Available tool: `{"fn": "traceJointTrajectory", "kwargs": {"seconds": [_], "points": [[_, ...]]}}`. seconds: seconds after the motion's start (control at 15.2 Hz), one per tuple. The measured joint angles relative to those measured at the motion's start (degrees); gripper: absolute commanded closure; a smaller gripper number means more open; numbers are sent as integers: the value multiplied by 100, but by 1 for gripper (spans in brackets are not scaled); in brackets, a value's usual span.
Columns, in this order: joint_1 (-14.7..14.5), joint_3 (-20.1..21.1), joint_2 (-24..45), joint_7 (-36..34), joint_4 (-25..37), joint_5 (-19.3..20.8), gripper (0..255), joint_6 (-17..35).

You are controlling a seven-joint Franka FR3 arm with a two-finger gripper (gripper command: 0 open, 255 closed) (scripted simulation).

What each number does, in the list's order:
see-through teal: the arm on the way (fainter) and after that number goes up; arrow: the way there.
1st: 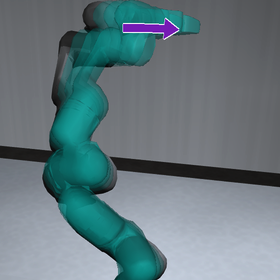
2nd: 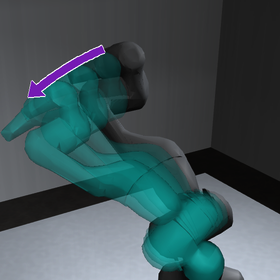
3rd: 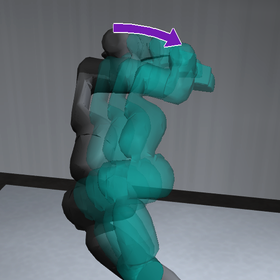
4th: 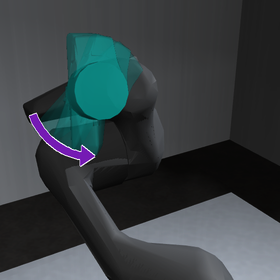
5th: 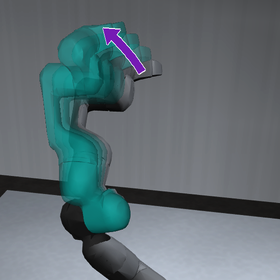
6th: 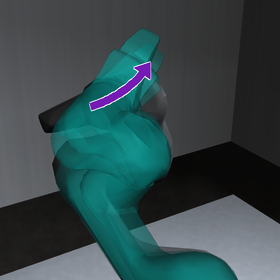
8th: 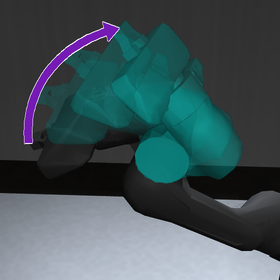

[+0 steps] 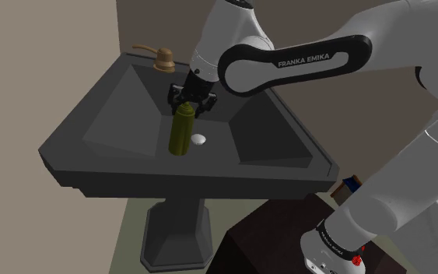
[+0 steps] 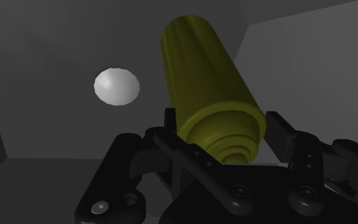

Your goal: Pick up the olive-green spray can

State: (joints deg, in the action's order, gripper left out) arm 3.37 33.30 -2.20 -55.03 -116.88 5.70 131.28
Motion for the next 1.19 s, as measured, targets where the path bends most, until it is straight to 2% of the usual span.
{"fn": "traceJointTrajectory", "kwargs": {"seconds": [0.26,1.19], "points": [[3,-6,-13,25,62,-22,255,-83],[5,-35,-195,204,895,-208,255,-1062]]}}
